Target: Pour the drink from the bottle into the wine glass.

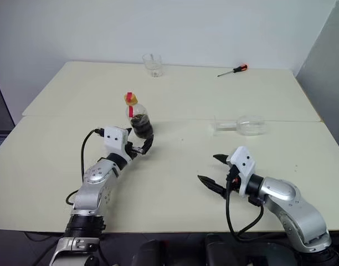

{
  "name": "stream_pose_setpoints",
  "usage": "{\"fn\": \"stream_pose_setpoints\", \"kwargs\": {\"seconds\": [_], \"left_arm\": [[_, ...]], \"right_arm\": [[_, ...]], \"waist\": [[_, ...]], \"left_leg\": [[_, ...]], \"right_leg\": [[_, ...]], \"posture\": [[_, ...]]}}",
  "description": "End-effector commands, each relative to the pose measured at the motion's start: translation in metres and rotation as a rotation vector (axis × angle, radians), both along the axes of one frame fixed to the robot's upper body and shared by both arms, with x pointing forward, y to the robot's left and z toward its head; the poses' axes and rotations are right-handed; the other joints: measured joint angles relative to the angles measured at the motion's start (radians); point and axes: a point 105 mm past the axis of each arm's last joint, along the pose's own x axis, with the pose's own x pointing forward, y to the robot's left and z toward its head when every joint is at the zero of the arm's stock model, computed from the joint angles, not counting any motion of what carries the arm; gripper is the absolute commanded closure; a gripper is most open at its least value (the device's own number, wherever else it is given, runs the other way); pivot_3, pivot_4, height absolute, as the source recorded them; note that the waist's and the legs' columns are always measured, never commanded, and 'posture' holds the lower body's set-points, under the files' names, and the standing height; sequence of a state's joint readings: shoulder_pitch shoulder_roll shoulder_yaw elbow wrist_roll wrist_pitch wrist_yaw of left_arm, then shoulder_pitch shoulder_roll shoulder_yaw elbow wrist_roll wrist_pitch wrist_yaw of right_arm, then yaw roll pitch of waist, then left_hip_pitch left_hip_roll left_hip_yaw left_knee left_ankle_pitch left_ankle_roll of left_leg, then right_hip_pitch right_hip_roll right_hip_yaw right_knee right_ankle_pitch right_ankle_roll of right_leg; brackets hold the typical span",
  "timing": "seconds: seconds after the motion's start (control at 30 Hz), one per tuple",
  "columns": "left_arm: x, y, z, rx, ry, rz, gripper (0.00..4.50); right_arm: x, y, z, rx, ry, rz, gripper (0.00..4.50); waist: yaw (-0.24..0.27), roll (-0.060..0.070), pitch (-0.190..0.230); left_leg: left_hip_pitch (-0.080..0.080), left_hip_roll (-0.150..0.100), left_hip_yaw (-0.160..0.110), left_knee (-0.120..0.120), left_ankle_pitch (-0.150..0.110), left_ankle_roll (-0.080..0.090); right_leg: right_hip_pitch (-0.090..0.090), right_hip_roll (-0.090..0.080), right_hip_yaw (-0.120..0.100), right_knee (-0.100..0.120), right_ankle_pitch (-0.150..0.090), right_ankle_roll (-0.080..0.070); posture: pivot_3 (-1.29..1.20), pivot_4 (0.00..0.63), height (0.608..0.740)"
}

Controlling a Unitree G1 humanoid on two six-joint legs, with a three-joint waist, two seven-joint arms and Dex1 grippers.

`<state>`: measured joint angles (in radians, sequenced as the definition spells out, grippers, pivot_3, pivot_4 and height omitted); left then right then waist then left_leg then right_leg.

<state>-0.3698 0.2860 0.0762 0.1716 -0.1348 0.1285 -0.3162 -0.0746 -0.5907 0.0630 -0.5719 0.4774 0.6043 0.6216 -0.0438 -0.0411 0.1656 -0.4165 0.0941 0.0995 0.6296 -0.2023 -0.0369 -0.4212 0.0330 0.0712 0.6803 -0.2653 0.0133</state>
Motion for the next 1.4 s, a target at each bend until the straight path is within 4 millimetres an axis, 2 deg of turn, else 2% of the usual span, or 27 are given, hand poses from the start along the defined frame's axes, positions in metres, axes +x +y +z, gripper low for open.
{"fn": "stream_pose_setpoints", "kwargs": {"seconds": [0.03,0.13,0.33,0.67,0.87,1.2,1.4], "left_arm": [[0.008,-0.012,0.016,0.028,-0.073,-0.039,0.02],[0.018,-0.022,0.025,0.03,-0.094,-0.076,0.02],[0.026,-0.013,0.024,0.04,-0.096,-0.045,0.02],[0.018,0.003,0.028,0.048,-0.175,0.029,0.02],[0.02,0.002,0.027,0.041,-0.171,0.024,0.02],[0.044,0.002,0.022,0.014,-0.14,0.037,0.02],[0.061,-0.014,0.026,-0.016,-0.131,-0.003,0.02]], "right_arm": [[0.001,0.002,0.009,-0.014,-0.053,0.009,0.0],[0.0,0.003,0.009,-0.018,-0.055,0.016,0.0],[0.001,-0.002,0.009,-0.025,-0.061,-0.01,0.0],[0.003,-0.012,0.006,-0.047,-0.061,-0.052,0.0],[0.004,-0.013,0.004,-0.051,-0.062,-0.054,0.0],[0.007,-0.015,0.003,-0.072,-0.075,-0.065,0.0],[0.011,-0.022,0.005,-0.08,-0.089,-0.109,0.0]], "waist": [[0.002,0.0,0.0],[0.012,0.0,0.0],[0.011,0.0,0.0],[0.012,0.0,0.0],[0.014,0.0,0.0],[0.014,0.0,0.0],[0.015,0.0,0.0]], "left_leg": [[0.0,0.0,0.0,0.0,0.0,0.0],[0.0,0.0,-0.001,0.0,0.0,0.0],[-0.001,-0.001,-0.001,0.0,0.0,0.0],[-0.001,0.0,-0.002,0.0,0.0,0.0],[-0.001,0.0,-0.002,0.001,0.0,0.0],[-0.001,-0.001,-0.002,0.001,0.0,0.0],[-0.001,-0.001,-0.002,0.001,0.0,0.0]], "right_leg": [[0.0,0.0,0.0,0.0,0.0,0.0],[0.0,0.0,-0.001,0.0,0.0,0.0],[0.0,0.0,0.0,0.0,0.0,0.0],[0.001,0.0,-0.001,0.0,0.0,0.0],[0.001,0.0,-0.002,0.0,0.0,0.0],[0.001,0.0,-0.002,0.0,0.0,0.0],[0.001,0.0,-0.003,0.0,0.0,0.0]], "posture": [[0.0,0.15,0.74],[0.0,0.15,0.74],[0.0,0.15,0.74],[0.0,0.15,0.74],[0.0,0.15,0.74],[0.0,0.15,0.74],[0.0,0.15,0.74]]}}
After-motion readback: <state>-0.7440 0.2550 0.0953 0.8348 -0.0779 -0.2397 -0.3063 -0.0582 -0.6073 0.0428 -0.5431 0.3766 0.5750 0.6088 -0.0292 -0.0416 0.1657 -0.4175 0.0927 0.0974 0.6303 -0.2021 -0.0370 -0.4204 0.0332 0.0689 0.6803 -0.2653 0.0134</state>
